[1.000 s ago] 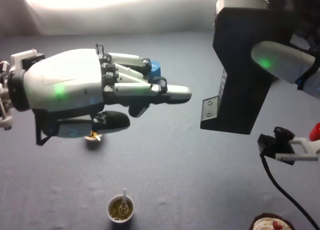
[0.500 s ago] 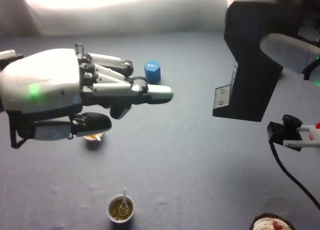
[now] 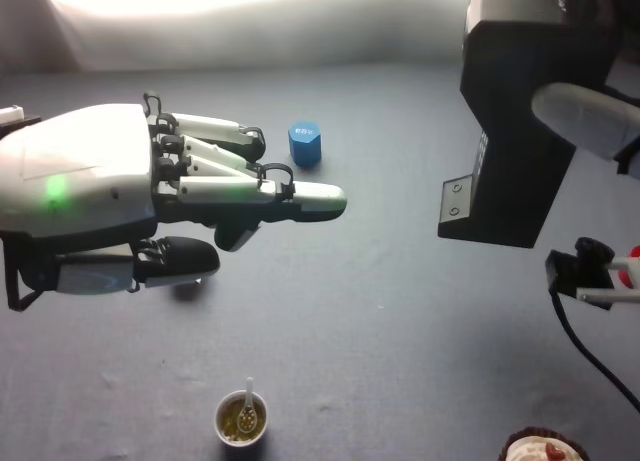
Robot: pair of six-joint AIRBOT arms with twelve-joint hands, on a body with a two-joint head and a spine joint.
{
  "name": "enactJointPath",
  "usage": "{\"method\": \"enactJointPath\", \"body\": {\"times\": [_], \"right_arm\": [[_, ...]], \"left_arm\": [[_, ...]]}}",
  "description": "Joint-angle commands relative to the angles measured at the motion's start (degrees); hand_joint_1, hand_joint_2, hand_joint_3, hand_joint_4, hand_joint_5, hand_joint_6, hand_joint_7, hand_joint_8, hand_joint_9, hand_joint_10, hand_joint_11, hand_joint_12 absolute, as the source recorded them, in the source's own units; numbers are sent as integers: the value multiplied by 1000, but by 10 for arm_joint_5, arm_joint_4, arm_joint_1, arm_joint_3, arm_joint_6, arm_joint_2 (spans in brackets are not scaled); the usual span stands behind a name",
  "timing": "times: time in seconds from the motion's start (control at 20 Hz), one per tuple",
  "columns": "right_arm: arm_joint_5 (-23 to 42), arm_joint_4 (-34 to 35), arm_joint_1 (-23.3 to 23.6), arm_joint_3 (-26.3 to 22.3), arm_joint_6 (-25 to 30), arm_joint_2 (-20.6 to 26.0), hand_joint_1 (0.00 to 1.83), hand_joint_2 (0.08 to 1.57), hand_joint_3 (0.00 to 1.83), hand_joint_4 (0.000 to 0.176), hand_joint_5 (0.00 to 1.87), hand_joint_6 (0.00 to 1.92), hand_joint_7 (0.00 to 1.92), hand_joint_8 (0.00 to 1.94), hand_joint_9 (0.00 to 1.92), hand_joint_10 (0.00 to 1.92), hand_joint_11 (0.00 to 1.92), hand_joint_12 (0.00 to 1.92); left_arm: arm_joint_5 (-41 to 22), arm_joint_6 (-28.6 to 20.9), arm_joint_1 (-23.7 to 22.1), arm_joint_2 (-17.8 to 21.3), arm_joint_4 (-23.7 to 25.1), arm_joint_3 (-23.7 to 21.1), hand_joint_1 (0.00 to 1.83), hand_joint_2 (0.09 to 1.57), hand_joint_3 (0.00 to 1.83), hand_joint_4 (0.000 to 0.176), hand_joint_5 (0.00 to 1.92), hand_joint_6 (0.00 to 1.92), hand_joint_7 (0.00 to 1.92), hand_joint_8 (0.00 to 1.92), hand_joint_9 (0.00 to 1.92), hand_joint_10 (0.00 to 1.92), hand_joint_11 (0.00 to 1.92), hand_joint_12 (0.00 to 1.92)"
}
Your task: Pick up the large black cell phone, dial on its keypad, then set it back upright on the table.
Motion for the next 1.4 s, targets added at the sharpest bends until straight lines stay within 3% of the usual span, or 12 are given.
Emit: {"method": "enactJointPath", "body": {"times": [0.0, 0.1, 0.3, 0.5, 0.65, 0.7, 0.8, 0.85, 0.9, 0.95, 1.15, 1.35], "right_arm": [[74, -15, -1, 3, 13, 4, 1489, 1121, 0, 0, 971, 871, 905, 974, 900, 1192, 763, 1638], [74, -15, -8, 3, 14, 4, 1490, 1119, 0, 0, 953, 905, 915, 960, 907, 1171, 775, 1631], [74, -15, -31, 6, 18, 3, 1488, 1128, 1, 0, 919, 956, 879, 1009, 886, 1201, 782, 1628], [74, -14, -37, 10, 19, 3, 1485, 1138, 1, 0, 909, 944, 872, 1036, 856, 1255, 756, 1685], [74, -14, -42, 18, 25, 3, 1486, 1134, 0, 0, 938, 931, 868, 1033, 865, 1223, 763, 1658], [74, -14, -44, 21, 27, 3, 1484, 1141, 1, 0, 926, 923, 841, 1076, 843, 1271, 763, 1674], [74, -13, -50, 29, 27, 2, 1483, 1146, 3, 0, 944, 890, 823, 1107, 824, 1302, 735, 1700], [75, -11, -54, 32, 27, 2, 1482, 1153, 0, 0, 926, 914, 800, 1138, 817, 1311, 736, 1705], [75, -7, -58, 35, 27, 1, 1480, 1159, 1, 0, 934, 905, 783, 1172, 794, 1331, 721, 1716], [75, -4, -63, 38, 27, 1, 1480, 1160, 0, 0, 931, 910, 782, 1177, 795, 1331, 713, 1720], [75, 0, -68, 50, 27, -7, 1485, 1146, 1, 0, 939, 924, 821, 1123, 838, 1268, 714, 1665], [75, 10, -70, 62, 28, -11, 1483, 1158, 2, 0, 927, 940, 796, 1179, 812, 1310, 666, 1693]], "left_arm": [[-53, 1, -11, 5, -46, -3, 1286, 1315, 2, 125, 103, 2, 594, 1671, 639, 1921, 319, 1921], [-56, 1, -11, 6, -45, -2, 1288, 1313, 1, 136, 125, 7, 597, 1670, 657, 1921, 279, 1921], [-57, 1, -11, 5, -43, 4, 1278, 1328, 7, 109, 82, 2, 570, 1708, 644, 1921, 351, 1921], [-56, 2, -11, 5, -32, 15, 1288, 1314, 0, 107, 127, 11, 600, 1673, 654, 1921, 364, 1921], [-58, 2, -11, 4, -32, 21, 1283, 1328, 6, 81, 220, 15, 579, 1716, 696, 1921, 450, 1921], [-58, 2, -11, 4, -32, 22, 1292, 1301, 0, 46, 247, 13, 629, 1632, 672, 1921, 466, 1921], [-58, 2, -13, 3, -32, 22, 1295, 1266, 0, 0, 325, 13, 694, 1503, 675, 1878, 558, 1921], [-58, 2, -14, 3, -32, 22, 1280, 1267, 0, 0, 404, 21, 694, 1483, 668, 1732, 577, 1845], [-57, 2, -14, 2, -33, 22, 864, 1343, 7, 0, 485, 20, 720, 1139, 665, 1548, 550, 1743], [-57, 2, -15, 2, -33, 22, 702, 1346, 2, 0, 544, 13, 727, 941, 653, 1426, 551, 1669], [-57, 2, -16, 2, -33, 22, 314, 1317, 0, 0, 515, 1, 676, 133, 600, 524, 389, 1221], [-57, 2, -17, 2, -33, 23, 235, 1223, 0, 0, 465, 2, 526, 0, 522, 29, 178, 880]]}}
